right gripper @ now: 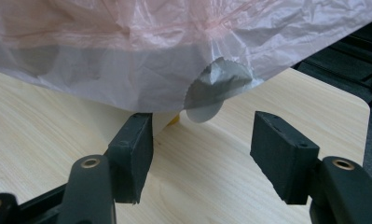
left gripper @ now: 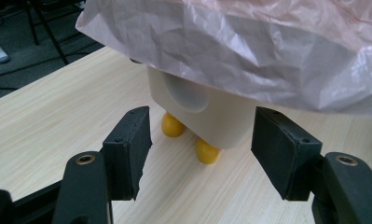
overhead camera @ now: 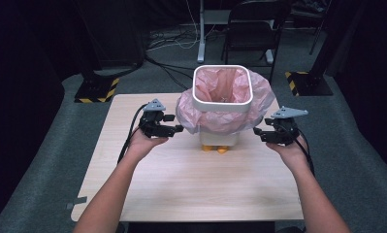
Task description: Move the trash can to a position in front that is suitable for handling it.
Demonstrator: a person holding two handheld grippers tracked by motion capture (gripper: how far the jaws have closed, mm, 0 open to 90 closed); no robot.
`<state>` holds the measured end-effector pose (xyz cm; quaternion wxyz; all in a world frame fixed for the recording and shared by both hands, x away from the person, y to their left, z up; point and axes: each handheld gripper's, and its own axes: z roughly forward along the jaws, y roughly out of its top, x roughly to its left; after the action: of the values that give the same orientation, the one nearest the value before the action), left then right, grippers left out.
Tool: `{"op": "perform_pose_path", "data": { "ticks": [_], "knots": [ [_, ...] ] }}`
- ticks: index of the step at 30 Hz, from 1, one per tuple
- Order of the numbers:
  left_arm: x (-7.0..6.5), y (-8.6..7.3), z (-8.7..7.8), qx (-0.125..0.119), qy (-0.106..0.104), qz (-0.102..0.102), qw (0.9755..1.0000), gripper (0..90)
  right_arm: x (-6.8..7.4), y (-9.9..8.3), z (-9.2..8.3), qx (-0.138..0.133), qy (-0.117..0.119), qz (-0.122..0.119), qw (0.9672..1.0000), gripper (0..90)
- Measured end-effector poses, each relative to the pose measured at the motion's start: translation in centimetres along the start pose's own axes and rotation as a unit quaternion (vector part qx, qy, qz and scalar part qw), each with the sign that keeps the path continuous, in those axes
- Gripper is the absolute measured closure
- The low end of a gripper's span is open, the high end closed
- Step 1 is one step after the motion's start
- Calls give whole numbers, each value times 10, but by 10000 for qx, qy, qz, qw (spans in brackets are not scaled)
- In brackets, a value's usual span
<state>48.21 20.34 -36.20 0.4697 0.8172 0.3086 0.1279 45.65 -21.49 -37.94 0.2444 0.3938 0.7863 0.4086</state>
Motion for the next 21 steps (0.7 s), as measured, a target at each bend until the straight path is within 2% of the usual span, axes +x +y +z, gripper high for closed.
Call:
{"op": "perform_pose_path", "data": {
  "ticks": [6, 14, 21],
  "knots": [
    [-2, 5, 6, -21, 17, 84, 10000, 381, 0, 5, 4, -14, -7, -23, 10000, 377],
    [0, 6, 15, -28, -13, 26, 10000, 390, 0, 8, 7, -60, -28, -4, 10000, 383],
    [1, 8, 21, -99, -32, -9, 9999, 404, -5, 10, 9, -191, 56, 145, 9997, 407]
  ]
}}
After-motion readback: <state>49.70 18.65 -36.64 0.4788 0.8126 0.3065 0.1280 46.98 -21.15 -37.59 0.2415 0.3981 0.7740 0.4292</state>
